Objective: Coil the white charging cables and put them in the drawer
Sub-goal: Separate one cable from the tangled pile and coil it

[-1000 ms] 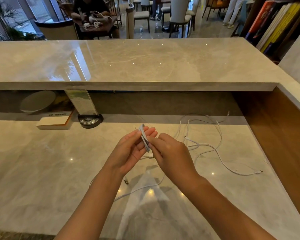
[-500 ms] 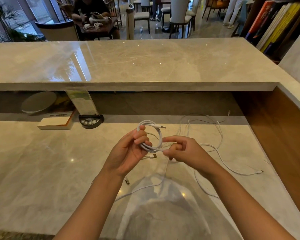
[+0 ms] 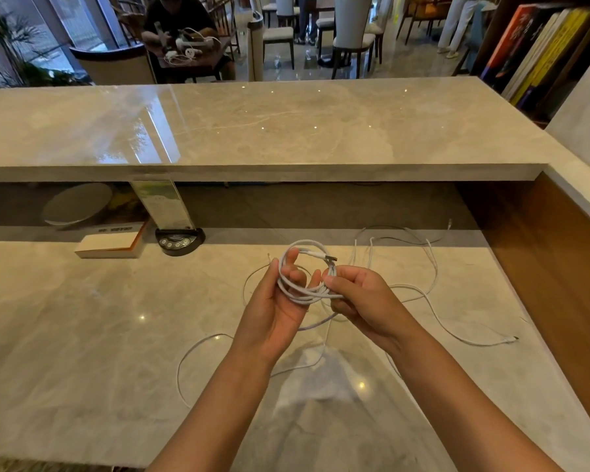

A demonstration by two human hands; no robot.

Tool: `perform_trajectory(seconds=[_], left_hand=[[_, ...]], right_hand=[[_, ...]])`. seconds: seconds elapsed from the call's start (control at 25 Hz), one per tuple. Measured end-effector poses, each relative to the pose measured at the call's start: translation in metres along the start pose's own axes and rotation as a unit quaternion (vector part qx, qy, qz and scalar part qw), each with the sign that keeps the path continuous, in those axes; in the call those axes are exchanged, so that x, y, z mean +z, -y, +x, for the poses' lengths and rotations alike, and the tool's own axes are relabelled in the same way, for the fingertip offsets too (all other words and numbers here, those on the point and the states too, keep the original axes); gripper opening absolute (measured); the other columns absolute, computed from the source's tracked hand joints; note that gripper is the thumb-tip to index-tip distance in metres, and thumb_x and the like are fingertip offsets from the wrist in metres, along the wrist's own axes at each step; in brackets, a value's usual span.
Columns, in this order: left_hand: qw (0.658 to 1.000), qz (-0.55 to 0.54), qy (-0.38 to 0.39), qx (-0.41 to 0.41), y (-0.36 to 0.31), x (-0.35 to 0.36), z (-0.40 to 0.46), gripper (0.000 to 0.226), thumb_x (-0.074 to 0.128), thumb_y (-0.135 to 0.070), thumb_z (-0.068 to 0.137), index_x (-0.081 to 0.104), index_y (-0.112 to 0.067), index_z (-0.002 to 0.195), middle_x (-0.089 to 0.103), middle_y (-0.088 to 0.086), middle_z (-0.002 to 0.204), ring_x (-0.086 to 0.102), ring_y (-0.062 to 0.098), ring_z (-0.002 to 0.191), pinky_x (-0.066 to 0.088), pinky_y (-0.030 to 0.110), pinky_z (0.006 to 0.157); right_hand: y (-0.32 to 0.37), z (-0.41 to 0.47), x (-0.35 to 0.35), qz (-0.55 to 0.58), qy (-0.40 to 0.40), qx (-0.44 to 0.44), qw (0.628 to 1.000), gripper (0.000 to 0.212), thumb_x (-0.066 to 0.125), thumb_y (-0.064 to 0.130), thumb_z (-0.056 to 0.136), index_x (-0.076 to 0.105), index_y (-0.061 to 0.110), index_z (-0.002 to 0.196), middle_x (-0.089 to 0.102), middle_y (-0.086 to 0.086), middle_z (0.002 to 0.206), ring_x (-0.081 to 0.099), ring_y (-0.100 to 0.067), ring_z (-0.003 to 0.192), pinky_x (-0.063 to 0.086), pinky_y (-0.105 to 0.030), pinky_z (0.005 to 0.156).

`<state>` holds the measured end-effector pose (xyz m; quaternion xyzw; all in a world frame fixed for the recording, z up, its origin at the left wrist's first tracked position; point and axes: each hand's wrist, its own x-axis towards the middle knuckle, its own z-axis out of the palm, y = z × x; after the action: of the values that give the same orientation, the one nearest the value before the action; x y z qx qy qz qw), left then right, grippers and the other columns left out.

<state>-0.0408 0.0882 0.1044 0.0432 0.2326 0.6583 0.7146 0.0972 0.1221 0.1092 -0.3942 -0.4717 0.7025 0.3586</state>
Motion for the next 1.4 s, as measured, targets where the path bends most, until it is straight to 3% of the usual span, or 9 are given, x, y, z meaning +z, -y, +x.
perform_trajectory(seconds=[0.28, 0.44, 0.64, 0.8, 0.88, 1.04, 1.08, 1.24, 1.4], left_hand=[[0.983, 0.183, 0.016, 0.016, -0.006, 0.01, -0.003, 0.021, 0.037, -0.016, 0.095, 0.056, -0.008, 0.092, 0.039, -0.001, 0.059, 0.04, 0.011, 0.056, 0.042, 0.027, 0.075], [0.961, 0.275, 0.007, -0.02, -0.014, 0.004, 0.001, 0.025, 0.039, -0.009, 0.095, 0.058, -0.008, 0.079, 0.064, 0.004, 0.07, 0.062, 0.017, 0.077, 0.048, 0.032, 0.085], [0.981, 0.15, 0.094, -0.076, -0.013, 0.0, -0.003, 0.021, 0.082, -0.016, 0.061, 0.073, -0.008, 0.078, 0.07, 0.006, 0.078, 0.07, 0.018, 0.081, 0.058, 0.03, 0.077], [0.996, 0.086, 0.023, -0.026, -0.008, 0.004, 0.002, 0.01, 0.057, -0.015, 0.08, 0.065, -0.009, 0.081, 0.065, 0.003, 0.069, 0.067, 0.013, 0.068, 0.055, 0.038, 0.081], [0.996, 0.087, 0.001, -0.013, -0.015, 0.007, 0.007, 0.016, 0.043, -0.013, 0.091, 0.056, -0.01, 0.081, 0.057, 0.001, 0.062, 0.06, 0.01, 0.058, 0.056, 0.036, 0.08], [0.998, 0.047, -0.031, -0.006, -0.029, 0.008, 0.007, 0.024, 0.034, -0.011, 0.096, 0.048, -0.009, 0.077, 0.037, -0.002, 0.054, 0.038, 0.007, 0.044, 0.056, 0.026, 0.057], [0.999, 0.036, -0.033, -0.012, -0.03, 0.006, 0.007, 0.025, 0.033, -0.011, 0.096, 0.047, -0.009, 0.077, 0.034, -0.002, 0.053, 0.034, 0.008, 0.042, 0.053, 0.023, 0.052], [0.996, 0.068, -0.041, -0.051, -0.034, -0.001, 0.006, 0.021, 0.033, -0.013, 0.092, 0.046, -0.01, 0.076, 0.032, -0.003, 0.053, 0.031, 0.008, 0.042, 0.047, 0.022, 0.048], [0.984, 0.151, -0.026, -0.089, -0.036, -0.004, 0.001, 0.015, 0.038, -0.014, 0.088, 0.051, -0.009, 0.083, 0.033, -0.001, 0.06, 0.033, 0.01, 0.05, 0.051, 0.026, 0.063]], right_hand=[[0.001, 0.0, -0.002, -0.11, -0.081, -0.025, 0.99, 0.022, 0.058, 0.004, 0.086, 0.056, 0.006, 0.065, 0.041, 0.004, 0.047, 0.033, -0.008, 0.044, 0.03, -0.019, 0.046], [0.008, 0.0, -0.014, -0.07, -0.071, -0.014, 0.995, 0.023, 0.055, 0.004, 0.088, 0.054, 0.006, 0.065, 0.04, 0.002, 0.049, 0.034, -0.006, 0.041, 0.031, -0.015, 0.043], [0.006, 0.0, -0.021, 0.105, -0.019, 0.013, 0.994, 0.021, 0.05, 0.005, 0.091, 0.052, 0.007, 0.07, 0.041, 0.002, 0.051, 0.032, -0.004, 0.039, 0.032, -0.014, 0.042], [0.003, -0.008, -0.027, -0.115, -0.018, -0.054, 0.992, 0.014, 0.055, 0.009, 0.091, 0.067, 0.007, 0.085, 0.054, 0.007, 0.063, 0.045, -0.005, 0.053, 0.04, -0.014, 0.053], [0.002, -0.013, -0.037, -0.275, -0.012, -0.099, 0.956, 0.013, 0.058, 0.012, 0.089, 0.071, 0.013, 0.092, 0.061, 0.01, 0.074, 0.053, 0.0, 0.065, 0.043, -0.011, 0.064], [-0.014, -0.016, -0.068, -0.617, -0.022, -0.211, 0.758, 0.017, 0.058, 0.03, 0.088, 0.074, 0.023, 0.087, 0.048, 0.006, 0.08, 0.045, -0.009, 0.08, 0.036, -0.027, 0.073], [-0.012, -0.017, -0.073, -0.645, -0.015, -0.173, 0.744, 0.02, 0.055, 0.033, 0.089, 0.074, 0.025, 0.086, 0.05, 0.006, 0.08, 0.046, -0.012, 0.08, 0.036, -0.032, 0.074], [0.003, -0.022, -0.073, -0.423, 0.007, 0.048, 0.905, 0.016, 0.063, 0.023, 0.086, 0.074, 0.02, 0.075, 0.068, 0.003, 0.065, 0.054, -0.008, 0.056, 0.045, -0.022, 0.06], [0.01, -0.015, -0.076, -0.162, -0.133, 0.06, 0.976, 0.017, 0.057, 0.006, 0.087, 0.07, 0.0, 0.096, 0.072, -0.012, 0.084, 0.053, -0.011, 0.054, 0.044, -0.018, 0.049]])
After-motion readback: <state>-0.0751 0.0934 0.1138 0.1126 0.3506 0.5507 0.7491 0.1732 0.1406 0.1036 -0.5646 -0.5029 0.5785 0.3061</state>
